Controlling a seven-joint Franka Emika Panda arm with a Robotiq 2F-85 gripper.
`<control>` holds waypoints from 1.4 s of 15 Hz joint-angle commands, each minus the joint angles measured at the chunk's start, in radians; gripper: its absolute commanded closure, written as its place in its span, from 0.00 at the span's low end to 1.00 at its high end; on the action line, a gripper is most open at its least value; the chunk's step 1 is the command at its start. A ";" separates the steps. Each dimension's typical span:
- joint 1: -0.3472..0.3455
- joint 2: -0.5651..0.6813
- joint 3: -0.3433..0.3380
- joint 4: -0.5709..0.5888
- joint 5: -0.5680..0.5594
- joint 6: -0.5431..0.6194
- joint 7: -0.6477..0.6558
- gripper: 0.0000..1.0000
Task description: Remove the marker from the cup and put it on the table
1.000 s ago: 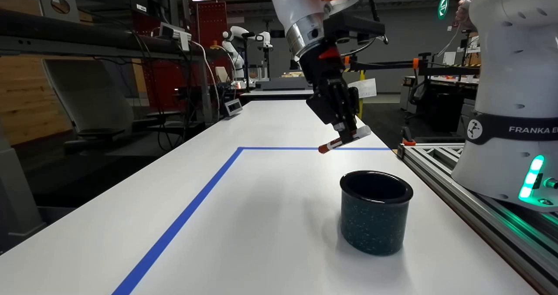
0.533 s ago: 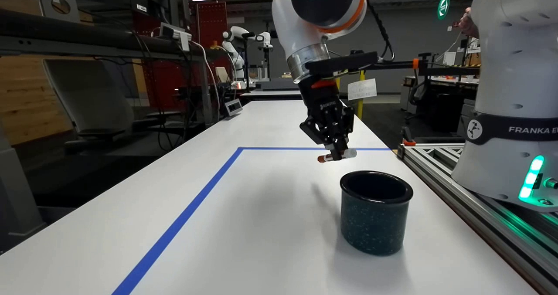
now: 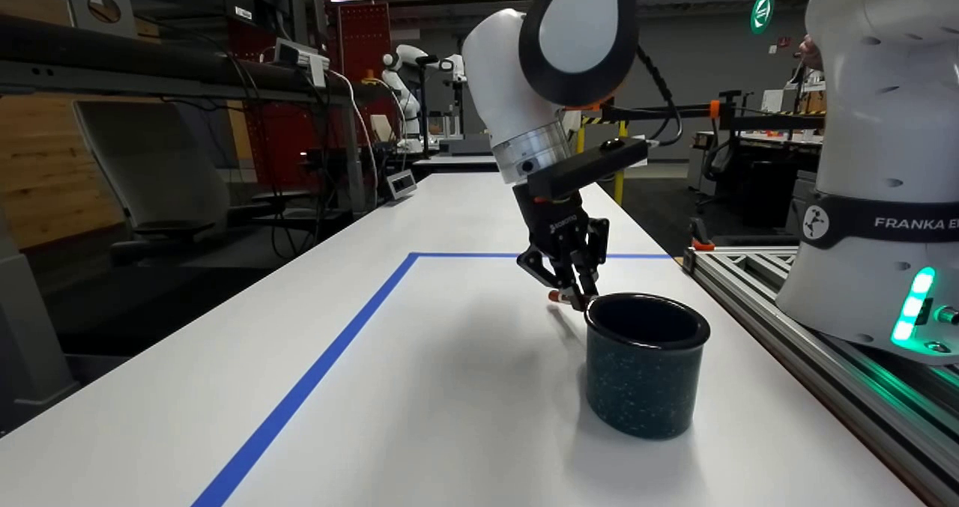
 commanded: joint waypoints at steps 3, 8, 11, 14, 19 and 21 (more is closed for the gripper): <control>0.092 0.076 -0.029 0.002 -0.114 0.108 0.130 0.95; 0.123 0.080 -0.031 0.003 -0.102 0.129 0.127 0.54; 0.129 0.052 -0.024 0.004 -0.096 0.114 0.090 0.32; 0.161 -0.038 -0.047 -0.046 -0.181 0.113 0.141 0.09; 0.147 -0.101 0.005 0.005 -0.243 0.013 -0.061 0.00; 0.142 -0.145 0.022 0.006 -0.261 -0.039 -0.142 0.00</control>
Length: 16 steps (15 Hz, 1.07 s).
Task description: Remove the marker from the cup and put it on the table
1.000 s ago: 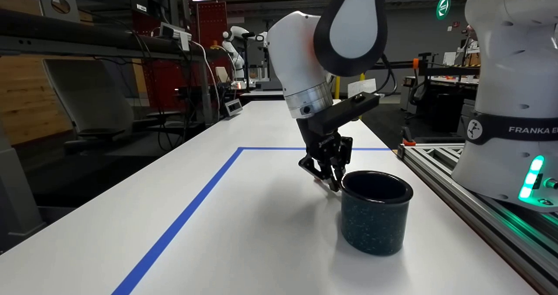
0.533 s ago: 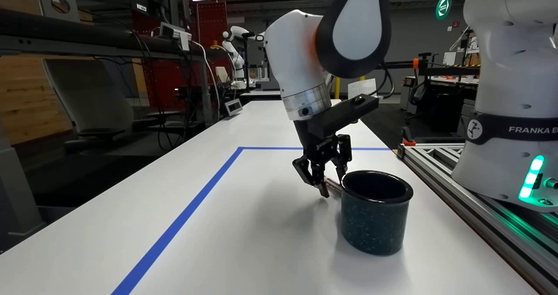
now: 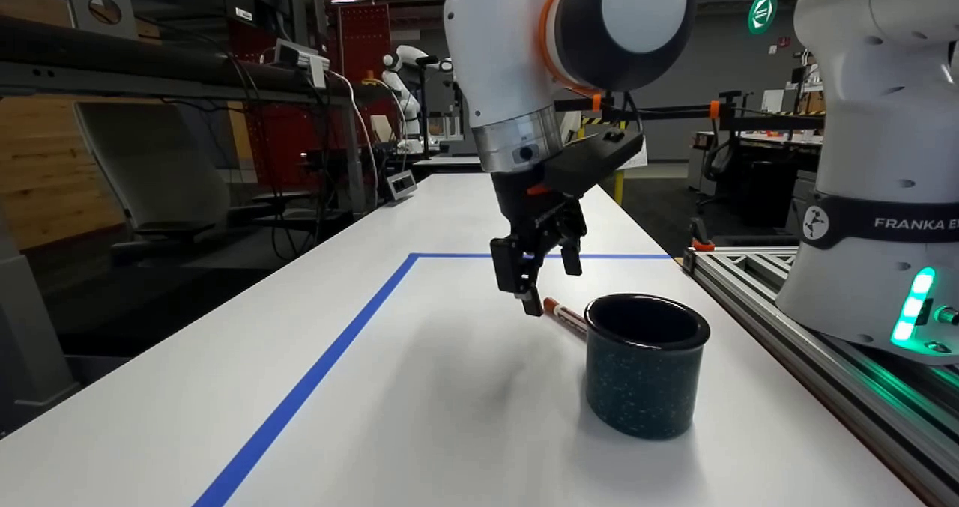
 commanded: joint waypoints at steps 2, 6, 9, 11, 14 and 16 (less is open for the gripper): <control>-0.007 -0.170 0.037 -0.044 -0.081 -0.129 -0.159 0.00; -0.021 -0.303 0.081 -0.074 -0.187 -0.218 -0.252 0.00; -0.036 -0.224 0.104 -0.004 -0.159 -0.216 -0.247 0.00; -0.039 -0.253 0.113 -0.005 -0.163 -0.230 -0.261 0.00; -0.040 -0.257 0.114 -0.006 -0.167 -0.231 -0.269 0.00; -0.041 -0.257 0.114 -0.006 -0.167 -0.232 -0.269 0.00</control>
